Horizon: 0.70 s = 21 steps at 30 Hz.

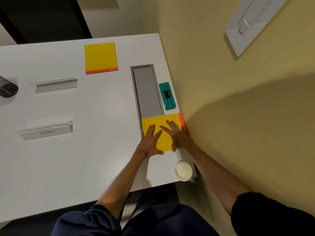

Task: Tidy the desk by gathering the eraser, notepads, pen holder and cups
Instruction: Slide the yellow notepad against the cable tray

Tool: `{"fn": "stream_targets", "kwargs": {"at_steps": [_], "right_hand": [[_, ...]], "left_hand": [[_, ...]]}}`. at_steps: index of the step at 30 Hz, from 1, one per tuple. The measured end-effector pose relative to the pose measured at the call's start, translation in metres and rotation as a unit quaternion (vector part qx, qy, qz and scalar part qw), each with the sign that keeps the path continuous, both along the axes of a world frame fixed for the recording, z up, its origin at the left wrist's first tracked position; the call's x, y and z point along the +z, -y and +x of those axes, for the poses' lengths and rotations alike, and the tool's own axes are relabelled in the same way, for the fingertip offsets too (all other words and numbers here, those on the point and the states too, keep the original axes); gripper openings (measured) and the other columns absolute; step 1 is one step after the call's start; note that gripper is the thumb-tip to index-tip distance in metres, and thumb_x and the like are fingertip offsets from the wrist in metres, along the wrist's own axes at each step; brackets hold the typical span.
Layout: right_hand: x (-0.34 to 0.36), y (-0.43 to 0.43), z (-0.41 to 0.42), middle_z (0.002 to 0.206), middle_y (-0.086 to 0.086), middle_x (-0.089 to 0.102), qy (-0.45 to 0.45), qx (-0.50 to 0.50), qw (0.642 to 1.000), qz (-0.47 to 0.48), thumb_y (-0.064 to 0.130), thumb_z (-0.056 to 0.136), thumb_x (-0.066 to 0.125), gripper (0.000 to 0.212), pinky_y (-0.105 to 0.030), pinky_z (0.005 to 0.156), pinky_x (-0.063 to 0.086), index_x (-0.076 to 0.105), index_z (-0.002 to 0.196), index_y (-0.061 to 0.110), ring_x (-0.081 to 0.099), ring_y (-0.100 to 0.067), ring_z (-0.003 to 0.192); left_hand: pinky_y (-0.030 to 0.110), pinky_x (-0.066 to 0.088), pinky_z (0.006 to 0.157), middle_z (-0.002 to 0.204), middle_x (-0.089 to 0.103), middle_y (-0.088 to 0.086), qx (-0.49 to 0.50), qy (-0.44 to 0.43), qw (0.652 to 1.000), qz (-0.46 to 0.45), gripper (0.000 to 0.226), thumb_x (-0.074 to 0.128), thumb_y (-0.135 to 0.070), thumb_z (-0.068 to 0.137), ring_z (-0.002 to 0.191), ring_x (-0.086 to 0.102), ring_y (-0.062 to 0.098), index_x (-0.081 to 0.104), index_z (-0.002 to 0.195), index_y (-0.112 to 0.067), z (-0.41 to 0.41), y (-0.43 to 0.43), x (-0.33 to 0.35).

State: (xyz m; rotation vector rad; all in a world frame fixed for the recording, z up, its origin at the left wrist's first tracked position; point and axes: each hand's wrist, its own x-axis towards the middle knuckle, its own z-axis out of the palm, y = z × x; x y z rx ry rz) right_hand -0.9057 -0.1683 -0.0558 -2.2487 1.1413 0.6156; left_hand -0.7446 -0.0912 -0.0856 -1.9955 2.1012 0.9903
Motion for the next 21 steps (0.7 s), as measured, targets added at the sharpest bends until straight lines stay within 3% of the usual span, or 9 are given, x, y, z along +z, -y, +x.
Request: {"fn": "stream_targets", "kwargs": {"at_steps": [1, 2, 14, 21], "right_hand": [[-0.0003, 0.0012, -0.0014, 0.167, -0.006, -0.011, 0.001, -0.006, 1.0, 0.001, 0.037, 0.059, 0.093, 0.133, -0.067, 0.118, 0.017, 0.006, 0.159, 0.031, -0.009, -0.03, 0.155], [-0.0002, 0.0034, -0.0032, 0.167, -0.005, -0.011, 0.005, -0.012, 1.0, 0.008, 0.032, 0.059, 0.094, 0.132, -0.067, 0.119, 0.016, 0.007, 0.159, 0.03, -0.009, -0.03, 0.155], [-0.0075, 0.0039, -0.0028, 0.168, -0.002, -0.007, 0.001, -0.017, 1.0, -0.013, 0.032, 0.077, 0.083, 0.109, -0.063, 0.12, 0.018, 0.011, 0.159, 0.032, -0.005, -0.028, 0.156], [-0.006, 0.0028, -0.0004, 0.168, -0.001, -0.002, 0.005, -0.039, 0.999, -0.012, 0.016, 0.082, 0.077, 0.099, -0.057, 0.121, 0.022, 0.016, 0.159, 0.029, 0.0, -0.025, 0.156]], "left_hand": [[0.059, 0.0, 0.123, 0.166, -0.009, 0.012, 0.0, 0.001, 1.0, 0.0, 0.107, 0.071, -0.062, 0.077, 0.154, -0.011, 0.031, 0.014, 0.159, -0.024, -0.0016, 0.0021, 0.0002], [0.059, -0.001, 0.123, 0.166, -0.009, 0.012, 0.0, 0.003, 1.0, 0.002, 0.107, 0.071, -0.061, 0.077, 0.154, -0.011, 0.031, 0.014, 0.159, -0.024, -0.0025, 0.0036, 0.0003], [0.059, -0.002, 0.123, 0.166, -0.011, 0.011, -0.001, 0.018, 1.0, 0.014, 0.107, 0.071, -0.06, 0.079, 0.154, -0.013, 0.03, 0.01, 0.159, -0.024, -0.0046, 0.0041, 0.0], [0.055, 0.001, 0.125, 0.167, -0.009, 0.008, 0.004, -0.004, 1.0, 0.008, 0.109, 0.071, -0.06, 0.079, 0.155, -0.01, 0.028, 0.007, 0.159, -0.022, 0.0018, -0.001, 0.0017]]}}
